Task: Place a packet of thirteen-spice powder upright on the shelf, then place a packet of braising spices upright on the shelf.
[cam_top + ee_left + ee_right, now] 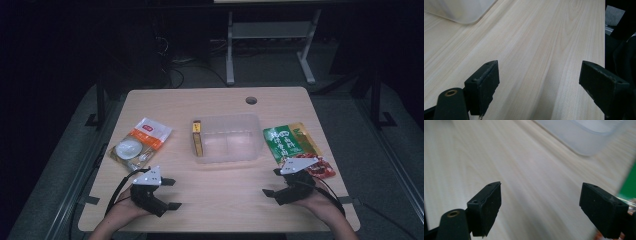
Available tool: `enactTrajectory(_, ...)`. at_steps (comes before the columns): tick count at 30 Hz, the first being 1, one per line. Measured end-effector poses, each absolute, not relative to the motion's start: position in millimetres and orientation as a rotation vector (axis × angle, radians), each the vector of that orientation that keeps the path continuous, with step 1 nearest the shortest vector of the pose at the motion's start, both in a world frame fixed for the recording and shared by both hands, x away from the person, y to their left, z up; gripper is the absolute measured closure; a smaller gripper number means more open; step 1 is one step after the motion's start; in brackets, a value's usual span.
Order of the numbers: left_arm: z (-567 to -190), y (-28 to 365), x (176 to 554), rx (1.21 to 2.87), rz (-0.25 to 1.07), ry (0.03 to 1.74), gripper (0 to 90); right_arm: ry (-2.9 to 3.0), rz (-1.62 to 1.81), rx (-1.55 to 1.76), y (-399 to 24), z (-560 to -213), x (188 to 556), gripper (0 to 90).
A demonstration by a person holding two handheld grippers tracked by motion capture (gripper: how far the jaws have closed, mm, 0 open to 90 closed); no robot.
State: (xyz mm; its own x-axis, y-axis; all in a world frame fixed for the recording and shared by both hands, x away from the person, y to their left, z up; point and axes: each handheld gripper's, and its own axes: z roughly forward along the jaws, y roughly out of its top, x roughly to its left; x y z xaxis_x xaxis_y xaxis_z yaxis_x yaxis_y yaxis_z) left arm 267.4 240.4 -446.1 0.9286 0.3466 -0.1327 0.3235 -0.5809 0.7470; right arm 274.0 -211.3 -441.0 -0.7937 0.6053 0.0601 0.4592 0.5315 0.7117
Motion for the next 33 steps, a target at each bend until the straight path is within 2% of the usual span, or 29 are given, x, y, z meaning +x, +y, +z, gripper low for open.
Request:
enactTrajectory(7,-446,239,266,2.234,0.031,0.465,15.9,2.469,1.057,1.050,-232,-447,292,19.1)
enactTrajectory(10,-446,238,267,2.236,0.030,0.463,15.9,2.421,1.046,1.102,-242,-447,297,28.0)
enactTrajectory(16,-447,238,267,2.240,0.028,0.460,15.9,2.328,0.971,1.223,-260,-449,310,54.6)
enactTrajectory(18,-446,237,266,2.235,0.028,0.461,15.9,2.302,0.945,1.250,-265,-449,314,56.4)
enactTrajectory(20,-446,237,266,2.234,0.030,0.456,15.9,2.283,0.896,1.258,-270,-449,318,62.6)
enactTrajectory(22,-446,237,266,2.236,0.027,0.460,15.9,2.272,0.881,1.288,-276,-449,321,73.1)
enactTrajectory(24,-447,237,266,2.235,0.025,0.458,15.9,2.257,0.869,1.314,-283,-451,324,80.4)
enactTrajectory(25,-447,237,266,2.235,0.025,0.458,15.9,2.257,0.869,1.314,-283,-451,324,80.4)
enactTrajectory(27,-447,236,266,2.224,0.021,0.467,15.9,2.242,0.848,1.344,-292,-454,327,89.7)
enactTrajectory(33,-447,236,266,2.233,0.023,0.462,15.9,2.221,0.782,1.354,-303,-459,331,90.0)
